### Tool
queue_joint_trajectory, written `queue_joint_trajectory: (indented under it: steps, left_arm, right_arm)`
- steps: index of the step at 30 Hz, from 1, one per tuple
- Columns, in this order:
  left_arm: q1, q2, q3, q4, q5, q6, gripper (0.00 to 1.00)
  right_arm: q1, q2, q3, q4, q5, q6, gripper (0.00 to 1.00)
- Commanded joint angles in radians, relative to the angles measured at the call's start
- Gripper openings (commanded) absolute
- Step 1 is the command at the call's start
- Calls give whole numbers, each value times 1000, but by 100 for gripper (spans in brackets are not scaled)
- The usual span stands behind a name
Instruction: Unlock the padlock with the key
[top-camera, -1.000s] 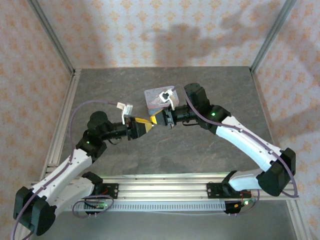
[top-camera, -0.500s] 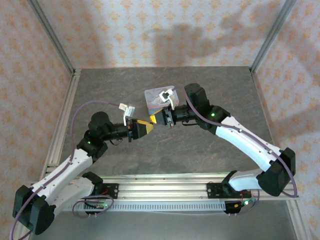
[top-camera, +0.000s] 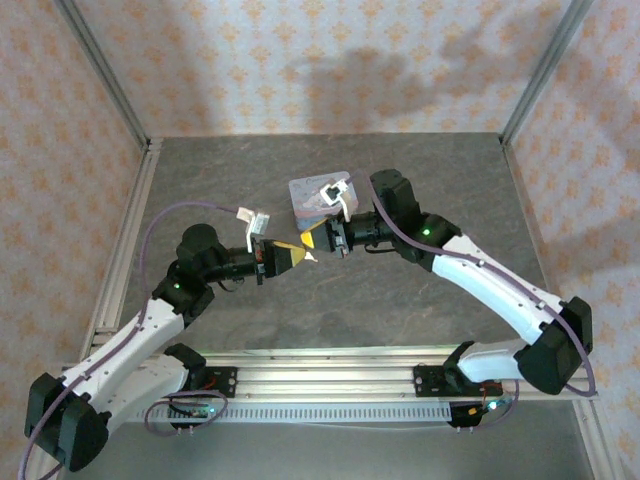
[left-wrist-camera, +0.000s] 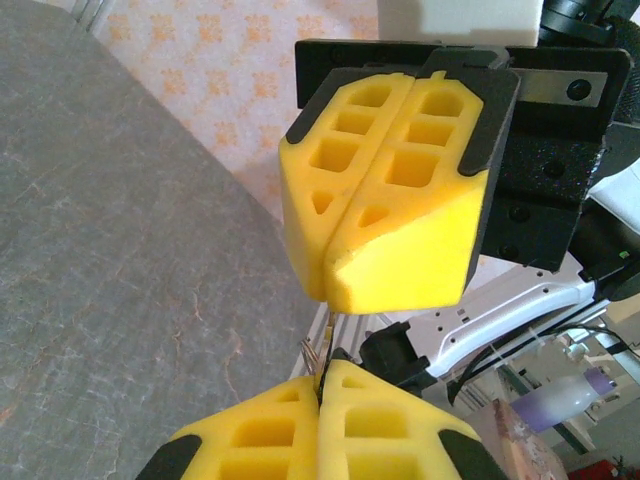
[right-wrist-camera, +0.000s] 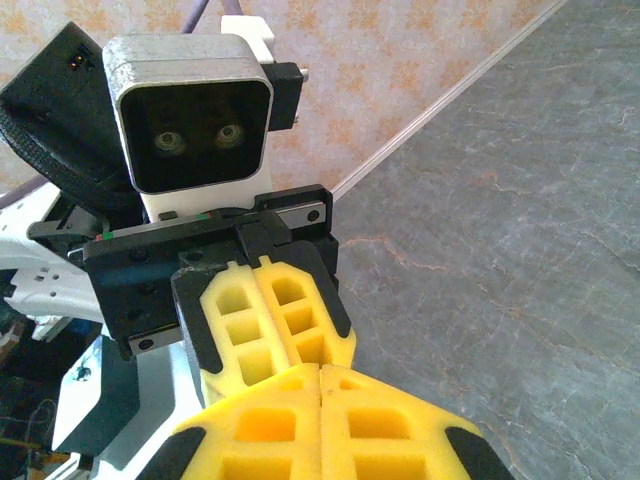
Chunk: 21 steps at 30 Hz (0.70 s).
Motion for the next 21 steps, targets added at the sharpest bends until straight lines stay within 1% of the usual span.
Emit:
queue_joint_trajectory:
  steps: [1, 4, 6, 8, 9, 12, 17, 19, 21]
  left_arm:
    - [-9, -26, 16, -2, -8, 24, 2]
    - [-9, -35, 15, -15, -25, 25, 4]
    - [-9, -37, 16, -22, -29, 26, 10]
    - [-8, -35, 17, -23, -31, 25, 18]
    - [-9, -34, 18, -26, -33, 25, 20]
    - [-9, -34, 18, -29, -33, 25, 20]
    - [-9, -34, 22, -30, -31, 28, 18]
    - [-8, -32, 25, -29, -27, 29, 23]
    - [-9, -32, 27, -27, -24, 32, 31]
  right_arm:
    - [-15, -33, -15, 59, 13, 16, 0]
    - [-16, -37, -19, 67, 15, 21, 0]
    - [-16, -38, -22, 71, 18, 25, 0]
    - [-16, -42, -25, 74, 21, 26, 0]
    - [-16, -44, -27, 76, 24, 26, 0]
    - [-16, -45, -27, 76, 29, 27, 0]
    - [-16, -46, -27, 79, 28, 27, 0]
    - [-16, -43, -26, 81, 24, 30, 0]
    - [-16, -42, -28, 88, 11, 32, 0]
